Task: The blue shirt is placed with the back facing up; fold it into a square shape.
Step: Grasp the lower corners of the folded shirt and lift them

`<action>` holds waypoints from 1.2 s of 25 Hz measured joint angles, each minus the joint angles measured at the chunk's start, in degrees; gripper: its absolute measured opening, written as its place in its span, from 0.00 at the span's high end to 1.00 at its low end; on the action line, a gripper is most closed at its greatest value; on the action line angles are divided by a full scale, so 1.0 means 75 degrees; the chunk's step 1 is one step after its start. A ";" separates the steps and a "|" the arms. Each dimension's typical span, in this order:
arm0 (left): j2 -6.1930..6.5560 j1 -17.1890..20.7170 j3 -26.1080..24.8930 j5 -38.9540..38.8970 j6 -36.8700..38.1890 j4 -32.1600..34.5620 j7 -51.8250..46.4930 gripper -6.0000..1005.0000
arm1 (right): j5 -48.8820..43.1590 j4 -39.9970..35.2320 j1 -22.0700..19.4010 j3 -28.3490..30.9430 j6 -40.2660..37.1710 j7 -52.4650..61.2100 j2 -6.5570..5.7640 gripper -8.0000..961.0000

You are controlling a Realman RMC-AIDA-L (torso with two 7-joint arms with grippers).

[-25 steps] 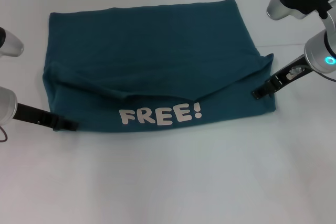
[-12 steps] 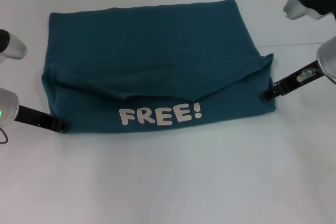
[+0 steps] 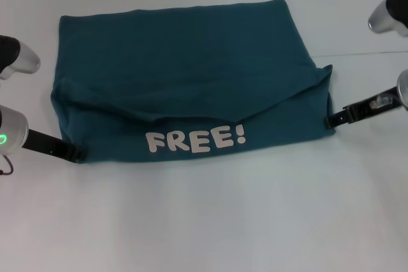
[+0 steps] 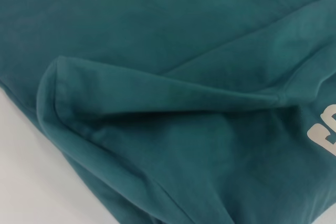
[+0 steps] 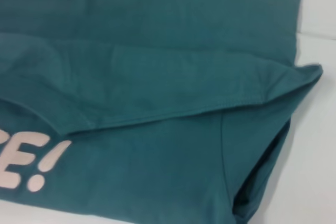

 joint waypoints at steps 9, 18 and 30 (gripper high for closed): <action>-0.0005 -0.0023 0.0026 -0.0001 -0.0046 0.0000 0.0004 0.95 | 0.0254 0.0958 -0.0040 -0.0030 0.1132 -0.0033 -0.0004 0.05; 0.0005 -0.0023 0.0025 -0.0001 -0.0058 0.0000 0.0004 0.95 | 0.0574 0.1397 -0.0040 -0.0059 0.1700 -0.0134 -0.0005 0.11; 0.0030 -0.0045 0.0025 0.0009 -0.0106 0.0000 0.0017 0.95 | 0.0574 0.1937 0.0096 -0.0066 0.2159 -0.0160 -0.0036 0.54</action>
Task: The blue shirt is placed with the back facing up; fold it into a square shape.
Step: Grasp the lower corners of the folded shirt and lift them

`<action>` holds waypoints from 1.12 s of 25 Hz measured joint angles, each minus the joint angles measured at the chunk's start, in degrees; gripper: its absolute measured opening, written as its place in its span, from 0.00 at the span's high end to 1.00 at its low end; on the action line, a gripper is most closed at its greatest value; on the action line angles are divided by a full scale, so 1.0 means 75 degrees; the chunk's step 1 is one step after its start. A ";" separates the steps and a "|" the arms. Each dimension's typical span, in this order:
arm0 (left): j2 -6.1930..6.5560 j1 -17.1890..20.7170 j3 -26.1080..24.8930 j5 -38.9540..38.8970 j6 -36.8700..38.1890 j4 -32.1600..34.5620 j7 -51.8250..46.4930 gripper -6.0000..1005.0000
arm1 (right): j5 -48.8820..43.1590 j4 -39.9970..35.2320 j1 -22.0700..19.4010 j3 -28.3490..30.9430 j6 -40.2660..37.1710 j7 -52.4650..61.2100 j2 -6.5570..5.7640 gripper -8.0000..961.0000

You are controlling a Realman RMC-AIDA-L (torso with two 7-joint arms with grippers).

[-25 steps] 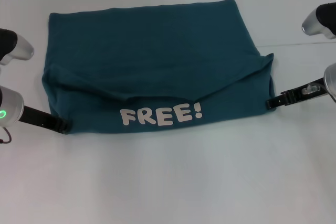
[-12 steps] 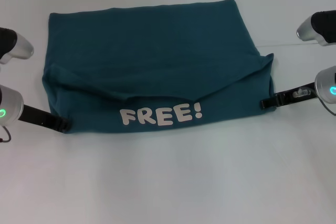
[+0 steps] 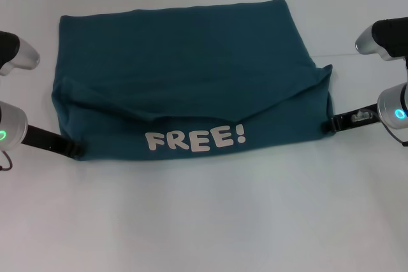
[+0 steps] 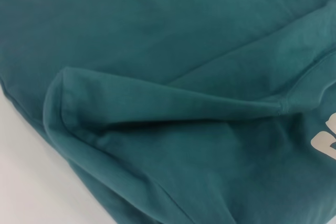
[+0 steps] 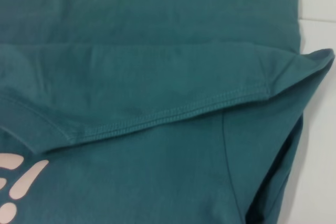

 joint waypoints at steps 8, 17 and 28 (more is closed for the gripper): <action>-0.0012 0.0050 0.0000 0.0003 -0.0003 0.0000 0.0053 0.95 | 0.0029 0.0180 0.0029 -0.0008 0.0179 -0.0135 0.0019 0.90; -0.0019 0.0077 -0.0003 0.0003 0.0101 -0.0011 0.0088 0.95 | 0.0030 -0.0080 -0.0033 -0.0075 -0.0177 -0.0179 0.0026 0.96; 0.0133 0.0082 -0.0179 0.0074 0.1792 0.0283 0.0087 0.95 | 0.0143 -0.2025 -0.0671 -0.0867 -0.2694 -0.0183 0.0085 0.96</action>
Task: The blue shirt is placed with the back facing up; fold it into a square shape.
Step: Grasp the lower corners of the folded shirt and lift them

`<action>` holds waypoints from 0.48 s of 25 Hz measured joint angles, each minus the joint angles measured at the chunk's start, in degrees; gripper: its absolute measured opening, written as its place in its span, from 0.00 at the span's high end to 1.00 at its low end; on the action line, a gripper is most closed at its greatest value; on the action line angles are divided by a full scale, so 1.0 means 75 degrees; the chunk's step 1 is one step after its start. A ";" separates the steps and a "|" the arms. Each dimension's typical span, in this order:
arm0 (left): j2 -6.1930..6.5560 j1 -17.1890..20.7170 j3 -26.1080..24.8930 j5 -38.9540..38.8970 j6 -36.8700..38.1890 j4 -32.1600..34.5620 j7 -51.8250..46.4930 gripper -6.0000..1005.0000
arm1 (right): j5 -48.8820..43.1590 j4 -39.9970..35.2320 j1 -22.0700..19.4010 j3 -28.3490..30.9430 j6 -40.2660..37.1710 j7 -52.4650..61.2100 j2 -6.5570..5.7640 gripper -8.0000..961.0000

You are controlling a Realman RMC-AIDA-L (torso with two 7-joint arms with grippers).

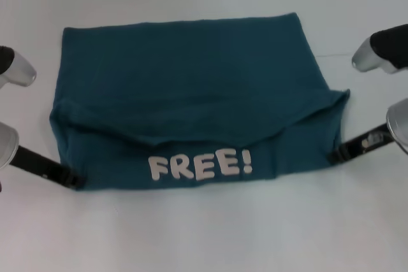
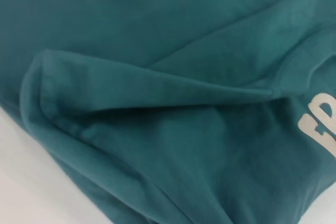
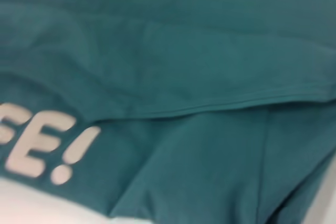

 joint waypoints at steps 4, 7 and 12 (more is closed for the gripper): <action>0.0047 0.0001 -0.0003 0.0234 0.0877 0.0230 -0.0039 0.95 | 0.0084 -0.0547 -0.0103 -0.0438 -0.1391 0.0000 -0.0013 0.96; 0.0105 -0.0004 -0.0039 0.0304 0.1439 0.0414 -0.0071 0.95 | 0.0086 -0.0732 -0.0111 -0.0693 -0.2076 0.0000 -0.0012 0.96; 0.0170 0.0020 -0.0196 0.0587 0.2297 0.0538 -0.0083 0.95 | 0.0045 -0.1089 -0.0168 -0.0961 -0.3127 0.0041 -0.0013 0.96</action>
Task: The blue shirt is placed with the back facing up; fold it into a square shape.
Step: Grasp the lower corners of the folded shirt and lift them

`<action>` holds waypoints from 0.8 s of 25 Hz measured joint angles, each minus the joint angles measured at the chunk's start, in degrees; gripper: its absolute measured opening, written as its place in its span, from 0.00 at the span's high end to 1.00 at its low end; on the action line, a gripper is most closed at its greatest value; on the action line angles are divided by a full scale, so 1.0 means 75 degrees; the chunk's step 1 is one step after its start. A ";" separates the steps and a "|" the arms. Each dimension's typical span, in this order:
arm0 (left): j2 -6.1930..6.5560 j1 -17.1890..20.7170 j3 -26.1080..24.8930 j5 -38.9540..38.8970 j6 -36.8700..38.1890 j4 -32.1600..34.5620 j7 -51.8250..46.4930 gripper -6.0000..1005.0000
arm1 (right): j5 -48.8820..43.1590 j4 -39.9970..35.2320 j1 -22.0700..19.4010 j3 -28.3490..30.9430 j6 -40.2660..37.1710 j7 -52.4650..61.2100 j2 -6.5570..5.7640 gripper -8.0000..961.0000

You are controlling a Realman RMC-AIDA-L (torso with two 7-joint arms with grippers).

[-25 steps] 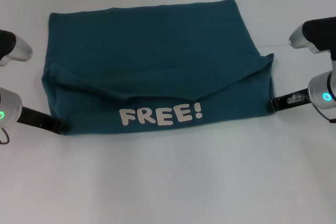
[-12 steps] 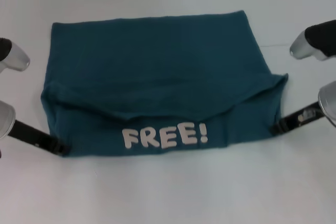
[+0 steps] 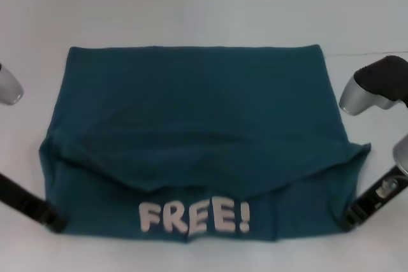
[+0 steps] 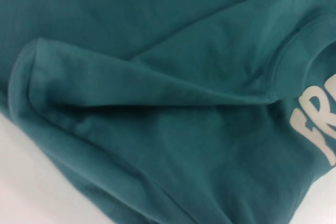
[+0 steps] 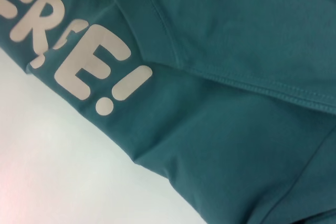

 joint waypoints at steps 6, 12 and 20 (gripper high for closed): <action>-0.0050 0.0117 0.0127 0.0514 0.0992 0.0053 0.0018 0.95 | -0.0569 -0.0448 -0.0064 -0.0066 -0.1202 0.0006 -0.0014 0.96; -0.0153 0.0315 0.0624 0.0525 0.1807 0.0074 0.0005 0.95 | -0.0698 -0.0455 -0.0115 -0.0273 -0.1983 -0.0106 -0.0014 0.96; -0.0188 0.0470 0.1145 0.0536 0.2491 0.0075 -0.0071 0.95 | -0.0649 -0.0192 -0.0417 -0.1265 -0.2165 -0.0030 -0.0025 0.96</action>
